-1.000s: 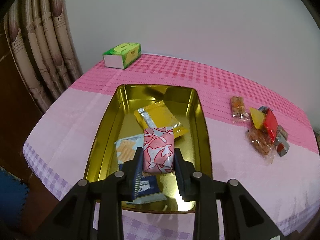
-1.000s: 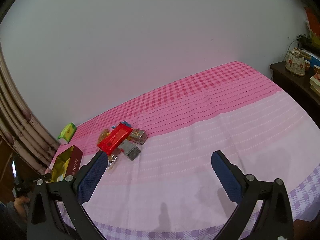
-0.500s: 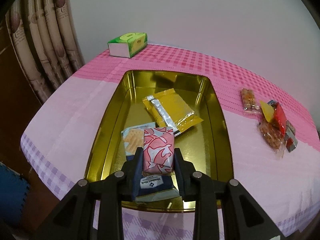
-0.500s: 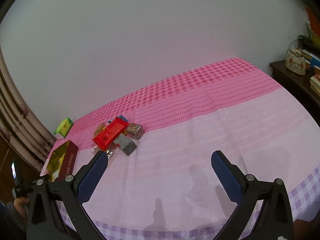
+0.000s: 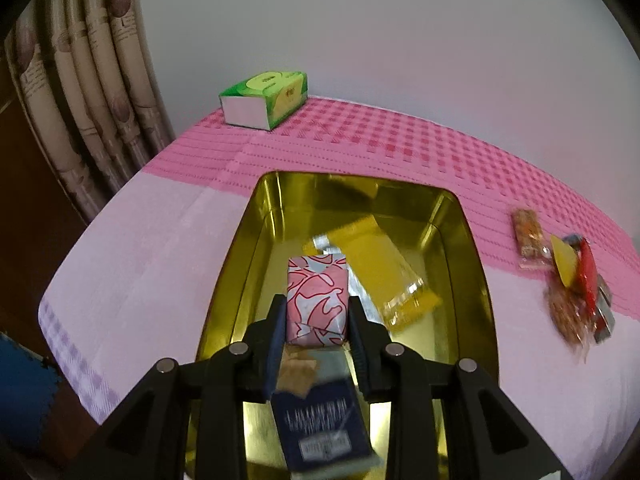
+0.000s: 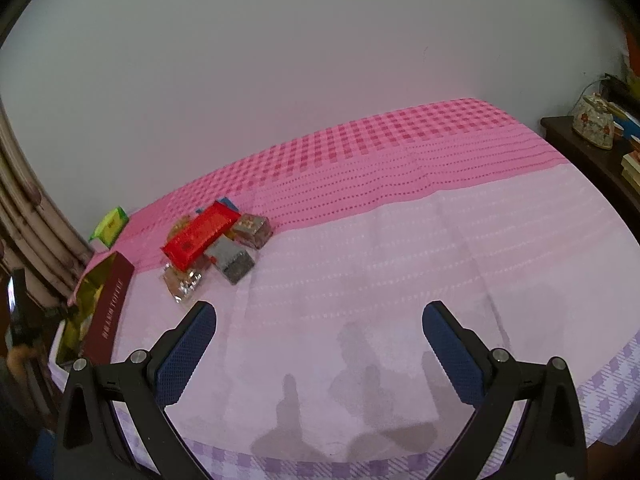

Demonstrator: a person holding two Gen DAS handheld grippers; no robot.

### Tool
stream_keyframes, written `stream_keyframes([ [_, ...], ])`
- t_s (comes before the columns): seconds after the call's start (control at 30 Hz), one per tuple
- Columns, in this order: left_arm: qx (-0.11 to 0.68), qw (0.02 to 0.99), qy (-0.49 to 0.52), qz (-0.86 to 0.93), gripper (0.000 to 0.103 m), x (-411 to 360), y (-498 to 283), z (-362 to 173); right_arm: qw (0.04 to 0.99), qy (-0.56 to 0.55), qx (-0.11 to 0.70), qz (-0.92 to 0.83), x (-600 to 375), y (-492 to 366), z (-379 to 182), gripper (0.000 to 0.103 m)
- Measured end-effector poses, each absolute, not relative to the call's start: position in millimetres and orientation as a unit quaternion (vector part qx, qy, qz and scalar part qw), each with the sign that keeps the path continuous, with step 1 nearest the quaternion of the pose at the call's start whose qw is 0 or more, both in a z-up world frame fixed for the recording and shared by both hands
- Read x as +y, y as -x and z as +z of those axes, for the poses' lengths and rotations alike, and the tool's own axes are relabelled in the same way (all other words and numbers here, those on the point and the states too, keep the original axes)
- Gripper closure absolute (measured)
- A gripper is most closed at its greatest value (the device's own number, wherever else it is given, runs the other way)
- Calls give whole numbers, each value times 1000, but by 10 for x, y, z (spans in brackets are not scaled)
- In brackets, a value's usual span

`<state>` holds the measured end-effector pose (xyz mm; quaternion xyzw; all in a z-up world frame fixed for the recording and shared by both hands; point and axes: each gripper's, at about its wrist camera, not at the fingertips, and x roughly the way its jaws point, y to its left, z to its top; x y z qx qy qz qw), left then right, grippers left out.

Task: Organize snacks
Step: 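Carry the pink cube into the tin tray and release it, then grasp the grey packet with the right gripper and lift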

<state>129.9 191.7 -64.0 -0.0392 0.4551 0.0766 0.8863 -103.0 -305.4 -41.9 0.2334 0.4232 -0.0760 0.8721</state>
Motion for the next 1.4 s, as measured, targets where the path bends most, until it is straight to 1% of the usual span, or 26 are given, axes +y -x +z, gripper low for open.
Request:
stream_keyframes([
  [0.33,478,874,24,89,73,2032,-1526,-917,860,-218,455,-70,-2950,957,-639,0],
  [0.5,470,878,38,88,73,2072,-1527,-900,856,-220,464,-67,-2919,948,-703,0],
  [0.57,474,875,38,90,65,2084,-1523,-898,857,-215,464,-67,-2910,946,-702,0],
  [0.6,472,876,38,91,58,2089,-1506,-886,857,-213,464,-66,-2901,943,-700,0],
  [0.7,449,890,45,70,57,2086,-1384,-778,860,-200,464,-61,-2865,939,-691,0],
  [0.8,408,911,54,38,57,2031,-1105,-492,862,-185,468,-55,-2803,919,-706,0],
  [0.87,377,924,67,9,53,1993,-808,-275,861,-175,475,-45,-2735,872,-734,0],
  [0.93,359,930,77,-6,42,1951,-499,-131,863,-154,480,-26,-2613,785,-750,0],
  [1.0,351,932,92,-24,42,1931,-189,-69,867,-134,479,7,-2483,676,-743,0],
  [1.17,354,925,121,-73,42,1819,449,-135,862,-87,492,86,-2172,170,-802,0],
  [1.23,357,923,113,-88,42,1729,623,-219,860,-80,495,93,-2150,-29,-851,0],
  [1.3,369,921,79,-100,42,1598,698,-329,859,-66,499,93,-2139,-204,-886,0],
  [1.33,373,919,72,-104,42,1553,712,-356,860,-61,497,97,-2131,-265,-892,2],
  [1.4,375,916,71,-126,42,1475,701,-371,860,-41,497,103,-2089,-386,-912,12],
])
